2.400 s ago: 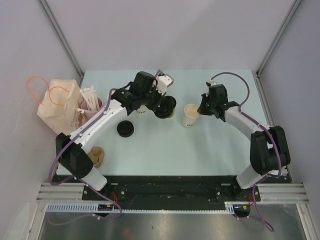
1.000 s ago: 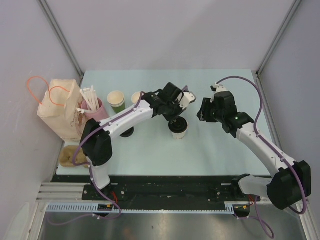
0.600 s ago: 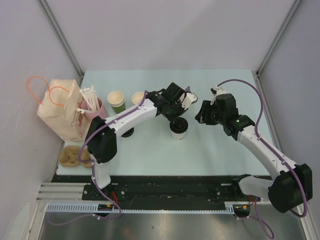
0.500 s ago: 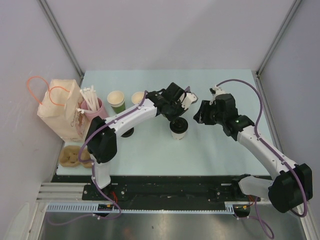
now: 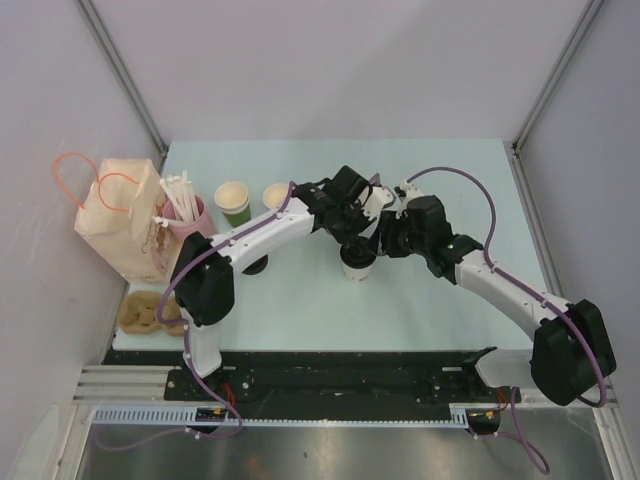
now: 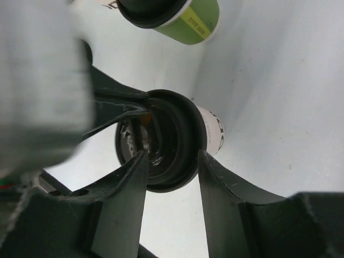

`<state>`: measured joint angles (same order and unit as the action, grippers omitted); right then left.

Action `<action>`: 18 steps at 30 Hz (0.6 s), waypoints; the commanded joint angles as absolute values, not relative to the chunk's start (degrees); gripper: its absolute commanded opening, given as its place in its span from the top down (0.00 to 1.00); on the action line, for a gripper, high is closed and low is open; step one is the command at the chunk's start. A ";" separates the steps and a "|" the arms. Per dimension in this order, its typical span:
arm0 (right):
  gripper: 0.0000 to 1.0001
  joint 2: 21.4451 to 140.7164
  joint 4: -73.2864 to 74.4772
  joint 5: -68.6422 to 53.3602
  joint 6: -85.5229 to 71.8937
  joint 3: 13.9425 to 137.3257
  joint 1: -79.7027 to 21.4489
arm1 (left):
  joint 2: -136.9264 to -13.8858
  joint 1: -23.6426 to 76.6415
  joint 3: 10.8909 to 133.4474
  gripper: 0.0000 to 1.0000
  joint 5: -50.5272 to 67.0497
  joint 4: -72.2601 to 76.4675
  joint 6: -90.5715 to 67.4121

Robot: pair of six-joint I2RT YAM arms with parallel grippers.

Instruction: Pack the takeout coffee

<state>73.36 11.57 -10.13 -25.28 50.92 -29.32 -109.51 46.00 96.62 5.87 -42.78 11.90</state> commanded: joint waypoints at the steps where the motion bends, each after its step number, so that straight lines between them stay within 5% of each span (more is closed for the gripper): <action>1: 0.55 75.23 4.93 -9.93 -27.33 48.78 -29.62 | -109.34 46.23 95.80 1.00 8.26 -44.03 11.07; 9: 0.66 76.11 3.78 -8.27 -28.74 45.79 -29.97 | -108.28 46.32 95.01 1.00 9.31 -43.95 10.20; 14: 0.55 73.83 3.52 -7.21 -27.60 45.79 -30.76 | -107.40 46.32 95.18 0.99 9.49 -44.03 10.11; 18: 0.56 69.89 3.60 -4.76 -27.33 45.97 -31.55 | -106.79 46.49 95.01 1.00 8.70 -44.03 10.37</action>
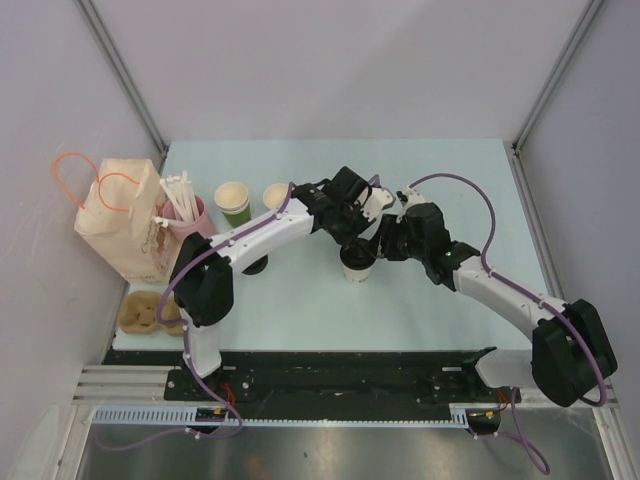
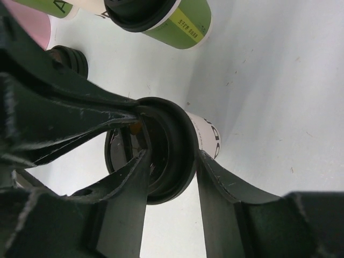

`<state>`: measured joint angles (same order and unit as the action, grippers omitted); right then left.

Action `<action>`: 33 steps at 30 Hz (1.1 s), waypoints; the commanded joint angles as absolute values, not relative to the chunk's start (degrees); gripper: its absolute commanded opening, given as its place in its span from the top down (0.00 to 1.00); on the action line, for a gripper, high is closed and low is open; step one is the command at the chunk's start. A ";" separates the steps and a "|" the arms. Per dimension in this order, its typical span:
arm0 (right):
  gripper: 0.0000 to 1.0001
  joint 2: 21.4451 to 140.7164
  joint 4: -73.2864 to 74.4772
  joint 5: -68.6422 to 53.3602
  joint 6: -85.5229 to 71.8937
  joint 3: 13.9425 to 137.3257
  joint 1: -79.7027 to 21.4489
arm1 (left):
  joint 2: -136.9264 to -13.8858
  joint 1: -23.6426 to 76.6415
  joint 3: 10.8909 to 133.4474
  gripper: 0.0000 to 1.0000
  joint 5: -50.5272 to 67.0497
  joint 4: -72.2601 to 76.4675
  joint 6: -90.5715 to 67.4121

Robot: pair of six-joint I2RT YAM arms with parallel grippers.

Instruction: Pack the takeout coffee

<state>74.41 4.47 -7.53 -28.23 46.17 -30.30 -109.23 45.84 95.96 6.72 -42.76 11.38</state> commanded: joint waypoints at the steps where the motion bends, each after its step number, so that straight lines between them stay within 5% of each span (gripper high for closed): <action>1: 0.57 69.18 3.52 -4.31 -27.16 45.97 -31.99 | -106.61 46.49 95.01 1.00 8.70 -44.03 10.37; 33: 0.75 73.04 3.33 -0.70 -32.87 40.35 -34.72 | -106.17 46.93 92.56 1.00 12.20 -43.95 9.32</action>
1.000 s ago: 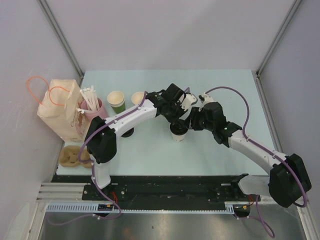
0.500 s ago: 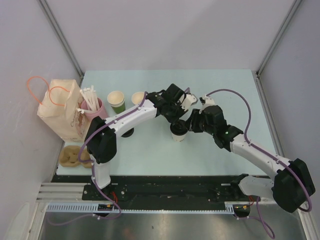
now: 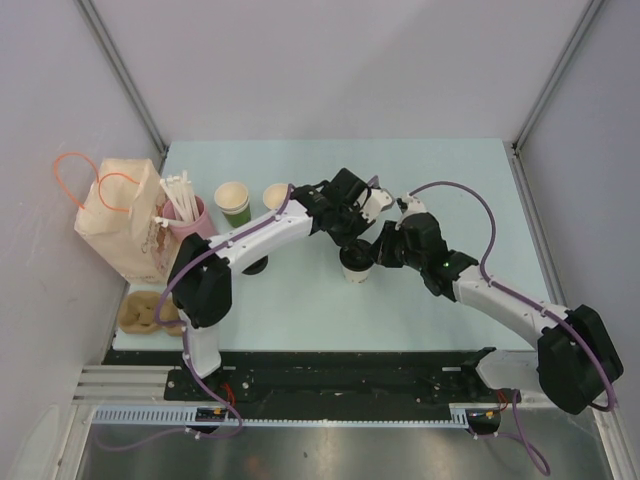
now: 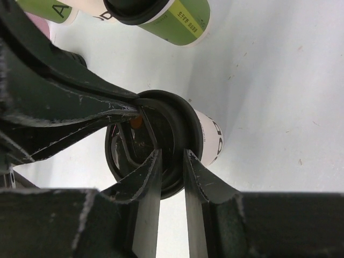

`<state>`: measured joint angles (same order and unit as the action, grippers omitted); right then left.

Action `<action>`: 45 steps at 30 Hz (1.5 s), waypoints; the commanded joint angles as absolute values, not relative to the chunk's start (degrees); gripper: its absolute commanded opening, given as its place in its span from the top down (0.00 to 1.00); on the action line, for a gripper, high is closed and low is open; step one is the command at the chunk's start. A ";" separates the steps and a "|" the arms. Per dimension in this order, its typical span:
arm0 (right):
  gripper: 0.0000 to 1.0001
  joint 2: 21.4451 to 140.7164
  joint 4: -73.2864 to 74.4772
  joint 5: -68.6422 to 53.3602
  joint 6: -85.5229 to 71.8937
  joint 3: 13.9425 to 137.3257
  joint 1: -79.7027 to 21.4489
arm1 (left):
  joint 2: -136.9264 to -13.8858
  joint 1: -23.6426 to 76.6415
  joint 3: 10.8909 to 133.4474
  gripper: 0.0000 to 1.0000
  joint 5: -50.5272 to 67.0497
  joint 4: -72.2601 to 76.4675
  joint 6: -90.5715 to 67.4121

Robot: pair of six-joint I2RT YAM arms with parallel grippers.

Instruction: Pack the takeout coffee

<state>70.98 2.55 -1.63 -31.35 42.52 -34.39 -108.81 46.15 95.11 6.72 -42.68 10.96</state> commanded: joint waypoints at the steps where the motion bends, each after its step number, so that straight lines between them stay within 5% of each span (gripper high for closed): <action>1: 0.76 72.86 3.69 -0.53 -32.96 39.56 -34.80 | -105.91 47.02 91.33 1.00 13.35 -43.86 8.88; 17: 0.80 71.98 2.20 1.58 -32.96 32.61 -34.89 | -106.34 46.23 85.43 0.98 18.98 -41.93 9.49; 21: 0.80 71.72 0.97 0.62 -33.31 32.69 -35.24 | -105.39 46.23 86.04 0.86 20.39 -41.57 8.88; 27: 0.76 68.65 0.44 0.88 -33.40 33.22 -35.95 | -102.48 46.14 89.73 0.68 19.95 -41.75 8.53; 38: 0.69 66.53 0.88 2.64 -31.55 37.70 -36.39 | -101.60 45.26 92.55 0.61 19.60 -41.75 8.26; 45: 0.55 66.45 0.53 1.15 -28.13 40.25 -37.26 | -100.99 44.12 91.58 0.59 19.69 -41.92 8.53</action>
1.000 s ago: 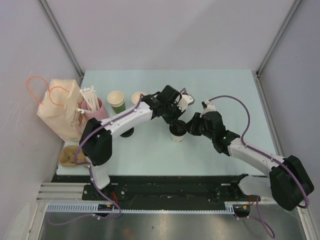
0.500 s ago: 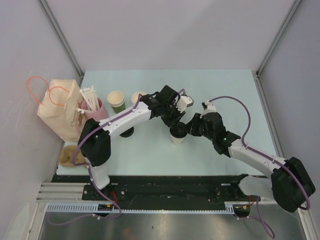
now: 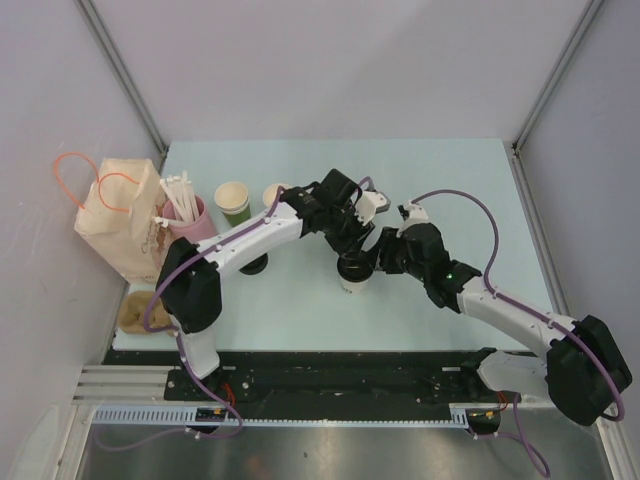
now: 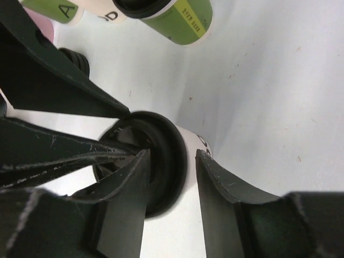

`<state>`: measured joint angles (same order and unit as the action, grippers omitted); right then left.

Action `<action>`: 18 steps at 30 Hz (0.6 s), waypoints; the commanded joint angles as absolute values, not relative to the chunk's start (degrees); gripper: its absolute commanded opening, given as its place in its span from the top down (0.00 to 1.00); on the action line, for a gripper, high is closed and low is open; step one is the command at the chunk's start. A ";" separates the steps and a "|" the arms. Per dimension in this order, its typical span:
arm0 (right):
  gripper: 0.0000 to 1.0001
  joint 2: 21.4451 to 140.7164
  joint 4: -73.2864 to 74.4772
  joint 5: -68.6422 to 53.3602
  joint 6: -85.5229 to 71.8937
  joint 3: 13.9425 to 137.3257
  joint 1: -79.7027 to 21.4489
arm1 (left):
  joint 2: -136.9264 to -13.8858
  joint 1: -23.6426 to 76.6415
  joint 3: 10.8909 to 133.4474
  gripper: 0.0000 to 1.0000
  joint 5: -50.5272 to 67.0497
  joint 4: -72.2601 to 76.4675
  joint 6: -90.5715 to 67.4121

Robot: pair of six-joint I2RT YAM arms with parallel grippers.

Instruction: Pack the takeout coffee

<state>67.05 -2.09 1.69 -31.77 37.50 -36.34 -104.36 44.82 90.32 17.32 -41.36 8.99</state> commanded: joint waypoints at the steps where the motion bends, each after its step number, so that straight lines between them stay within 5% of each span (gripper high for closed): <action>1: 0.53 66.27 0.44 0.88 -26.38 40.60 -37.27 | -100.90 43.86 91.58 0.59 19.77 -41.84 8.61; 7: 0.39 63.29 3.16 0.62 -17.07 45.61 -37.27 | -99.76 42.89 91.58 0.59 20.13 -41.92 8.96; 18: 0.46 58.10 12.21 -25.74 21.33 45.62 -41.65 | -98.79 41.40 89.56 0.60 22.06 -42.19 9.32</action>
<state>58.85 6.76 -13.56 -0.05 44.16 -39.13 -101.54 41.74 90.17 18.87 -41.63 9.06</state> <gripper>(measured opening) 0.544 0.396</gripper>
